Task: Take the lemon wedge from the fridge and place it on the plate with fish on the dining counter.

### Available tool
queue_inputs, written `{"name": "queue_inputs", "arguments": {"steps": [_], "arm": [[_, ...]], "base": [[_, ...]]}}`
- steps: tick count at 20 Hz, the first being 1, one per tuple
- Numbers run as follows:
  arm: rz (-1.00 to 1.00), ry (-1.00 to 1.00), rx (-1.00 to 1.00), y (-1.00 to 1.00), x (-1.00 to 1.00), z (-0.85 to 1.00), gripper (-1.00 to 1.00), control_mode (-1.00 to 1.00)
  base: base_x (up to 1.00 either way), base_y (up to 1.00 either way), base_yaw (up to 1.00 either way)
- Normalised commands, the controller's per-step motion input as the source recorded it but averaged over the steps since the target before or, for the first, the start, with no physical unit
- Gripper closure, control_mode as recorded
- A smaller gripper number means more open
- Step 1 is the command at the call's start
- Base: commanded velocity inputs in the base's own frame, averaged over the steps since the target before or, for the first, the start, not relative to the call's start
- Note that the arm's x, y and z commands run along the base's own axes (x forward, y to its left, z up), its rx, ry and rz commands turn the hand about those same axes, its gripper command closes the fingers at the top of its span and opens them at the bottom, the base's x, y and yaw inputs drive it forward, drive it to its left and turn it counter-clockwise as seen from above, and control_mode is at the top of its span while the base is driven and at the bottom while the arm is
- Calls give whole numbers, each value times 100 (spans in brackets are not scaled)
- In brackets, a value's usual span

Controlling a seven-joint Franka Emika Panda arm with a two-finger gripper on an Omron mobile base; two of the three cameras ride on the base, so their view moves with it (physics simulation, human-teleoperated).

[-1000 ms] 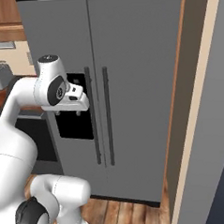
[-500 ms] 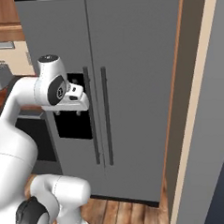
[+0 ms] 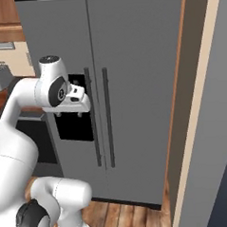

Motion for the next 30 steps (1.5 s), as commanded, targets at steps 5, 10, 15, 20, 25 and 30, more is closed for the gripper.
{"name": "queue_inputs", "arguments": {"steps": [5, 10, 15, 20, 25, 30], "arm": [[0, -8, 0, -62, 52, -28, -100, -100], [4, -3, 0, -33, 80, -23, -100, -100], [0, -3, 0, -3, 74, -8, -100, -100], [0, -15, 7, -6, 42, 0, -100, -100], [0, -5, 0, 0, 51, -12, -100, -100], [0, -2, -1, 0, 54, -21, -100, -100]], "base": [[0, 0, 0], [0, 0, 0], [0, 0, 0], [0, 0, 0], [0, 0, 0], [0, 0, 0]]}}
